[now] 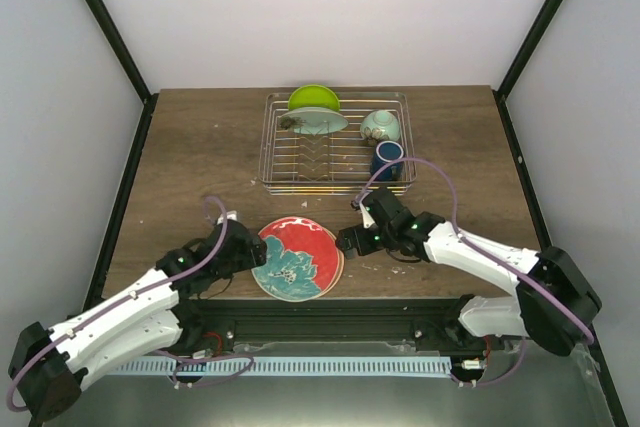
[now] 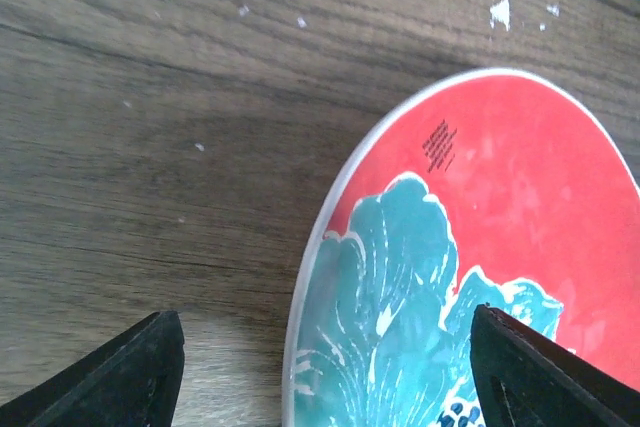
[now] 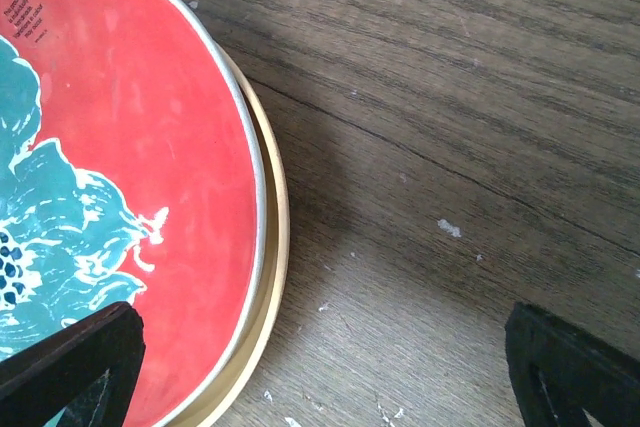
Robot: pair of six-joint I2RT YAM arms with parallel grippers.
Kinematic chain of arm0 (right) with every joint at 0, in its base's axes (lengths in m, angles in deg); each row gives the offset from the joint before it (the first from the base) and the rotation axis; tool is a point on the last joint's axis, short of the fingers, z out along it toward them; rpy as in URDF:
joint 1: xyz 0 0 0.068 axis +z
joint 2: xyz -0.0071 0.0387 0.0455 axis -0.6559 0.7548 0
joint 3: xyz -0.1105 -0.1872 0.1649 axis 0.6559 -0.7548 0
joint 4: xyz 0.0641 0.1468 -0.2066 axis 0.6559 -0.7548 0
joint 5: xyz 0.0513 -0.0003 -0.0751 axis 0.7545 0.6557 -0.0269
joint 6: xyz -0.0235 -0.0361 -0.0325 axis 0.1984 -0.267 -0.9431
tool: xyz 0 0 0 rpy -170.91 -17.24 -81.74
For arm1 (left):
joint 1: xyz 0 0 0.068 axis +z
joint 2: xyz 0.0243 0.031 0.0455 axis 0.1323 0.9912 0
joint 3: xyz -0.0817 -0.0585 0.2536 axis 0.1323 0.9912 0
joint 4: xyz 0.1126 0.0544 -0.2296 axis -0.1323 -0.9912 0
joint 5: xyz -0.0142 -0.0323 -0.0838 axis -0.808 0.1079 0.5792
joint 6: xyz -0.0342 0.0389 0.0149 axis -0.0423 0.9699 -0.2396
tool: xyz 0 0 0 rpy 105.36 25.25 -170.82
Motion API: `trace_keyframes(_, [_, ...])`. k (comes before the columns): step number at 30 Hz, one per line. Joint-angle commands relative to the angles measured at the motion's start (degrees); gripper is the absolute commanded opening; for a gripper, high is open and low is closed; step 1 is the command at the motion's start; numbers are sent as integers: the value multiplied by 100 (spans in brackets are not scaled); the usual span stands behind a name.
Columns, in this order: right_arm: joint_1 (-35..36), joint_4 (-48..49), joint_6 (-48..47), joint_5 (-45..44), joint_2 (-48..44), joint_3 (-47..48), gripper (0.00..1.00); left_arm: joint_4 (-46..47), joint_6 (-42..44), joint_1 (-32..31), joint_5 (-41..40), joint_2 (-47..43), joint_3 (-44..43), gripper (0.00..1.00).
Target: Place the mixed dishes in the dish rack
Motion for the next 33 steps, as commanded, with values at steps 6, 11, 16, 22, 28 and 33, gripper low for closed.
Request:
trace_keyframes(6, [-24, 105, 66, 67, 104, -2, 100, 950, -174, -21, 391, -20, 573, 73])
trace_keyframes(11, [-24, 108, 78, 53, 190, 13, 100, 1231, -221, -17, 500, -152, 851, 57])
trace_keyframes(16, [-9, 117, 78, 76, 299, 38, 100, 1332, -179, -21, 526, -97, 974, 42])
trace_keyframes(22, [-5, 104, 78, 39, 298, 45, 100, 1348, -136, -16, 498, -166, 977, 25])
trace_keyframes(28, [-7, 124, 75, 39, 306, 8, 100, 1327, -121, -22, 493, -180, 998, 15])
trace_keyframes(33, [-7, 125, 78, 28, 249, -35, 100, 1205, -47, -14, 520, -327, 893, 10])
